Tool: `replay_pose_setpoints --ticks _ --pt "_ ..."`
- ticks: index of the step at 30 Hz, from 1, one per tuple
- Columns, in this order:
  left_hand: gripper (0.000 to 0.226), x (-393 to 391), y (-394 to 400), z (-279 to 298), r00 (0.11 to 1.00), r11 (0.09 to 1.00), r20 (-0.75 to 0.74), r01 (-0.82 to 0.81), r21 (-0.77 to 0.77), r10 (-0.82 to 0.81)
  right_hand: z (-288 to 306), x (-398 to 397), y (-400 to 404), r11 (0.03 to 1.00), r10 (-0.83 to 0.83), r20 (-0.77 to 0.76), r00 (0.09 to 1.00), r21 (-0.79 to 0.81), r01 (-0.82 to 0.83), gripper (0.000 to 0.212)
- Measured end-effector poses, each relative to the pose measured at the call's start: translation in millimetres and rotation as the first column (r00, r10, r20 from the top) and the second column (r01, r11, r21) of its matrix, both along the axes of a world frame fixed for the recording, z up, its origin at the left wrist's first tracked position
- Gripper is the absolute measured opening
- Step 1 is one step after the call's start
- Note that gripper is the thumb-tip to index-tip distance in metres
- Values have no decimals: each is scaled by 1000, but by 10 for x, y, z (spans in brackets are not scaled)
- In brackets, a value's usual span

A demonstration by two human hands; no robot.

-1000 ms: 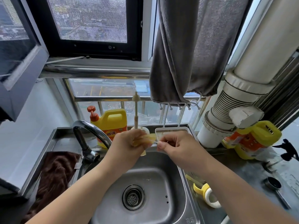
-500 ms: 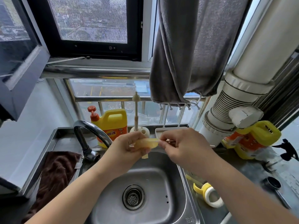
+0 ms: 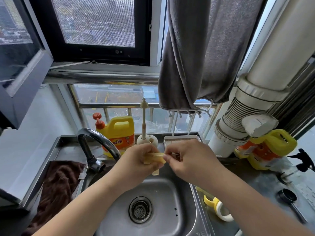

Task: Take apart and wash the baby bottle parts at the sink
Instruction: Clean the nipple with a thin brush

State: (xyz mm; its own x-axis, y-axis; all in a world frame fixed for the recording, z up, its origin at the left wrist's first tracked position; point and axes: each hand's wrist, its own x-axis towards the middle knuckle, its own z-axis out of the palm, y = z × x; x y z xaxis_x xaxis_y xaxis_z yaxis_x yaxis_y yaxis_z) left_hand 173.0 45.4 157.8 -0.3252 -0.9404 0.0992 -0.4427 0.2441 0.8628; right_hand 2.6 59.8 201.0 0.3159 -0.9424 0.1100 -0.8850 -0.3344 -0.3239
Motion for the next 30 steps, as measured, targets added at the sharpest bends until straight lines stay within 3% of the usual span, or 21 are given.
replay_pose_setpoints --ticks 3,8,13,18,23,25,30 --pt "9 24 -11 -23 1000 999 11 -15 -41 16 20 -50 -13 1000 -8 -20 1000 18 8 16" --pt "13 107 -74 -15 996 1000 -83 -14 19 16 56 -224 -43 992 -80 36 996 101 76 14" --pt "14 30 -73 5 1000 1000 -29 5 -28 -6 46 -153 -54 992 -29 66 997 120 21 11" --pt "13 92 -103 21 983 1000 -185 15 27 -9 -8 -329 -78 982 -124 121 985 158 104 14" --pt "12 -2 -88 5 1000 1000 -20 14 -11 -14 -9 -173 -67 993 -30 77 997 114 21 10" --pt "13 -31 -98 5 1000 999 -14 -8 -38 8 -6 -125 -65 995 -16 53 998 102 11 11" --pt "10 53 -103 -3 997 1000 -72 -16 -27 14 -24 -291 -90 978 -124 161 979 186 93 16"
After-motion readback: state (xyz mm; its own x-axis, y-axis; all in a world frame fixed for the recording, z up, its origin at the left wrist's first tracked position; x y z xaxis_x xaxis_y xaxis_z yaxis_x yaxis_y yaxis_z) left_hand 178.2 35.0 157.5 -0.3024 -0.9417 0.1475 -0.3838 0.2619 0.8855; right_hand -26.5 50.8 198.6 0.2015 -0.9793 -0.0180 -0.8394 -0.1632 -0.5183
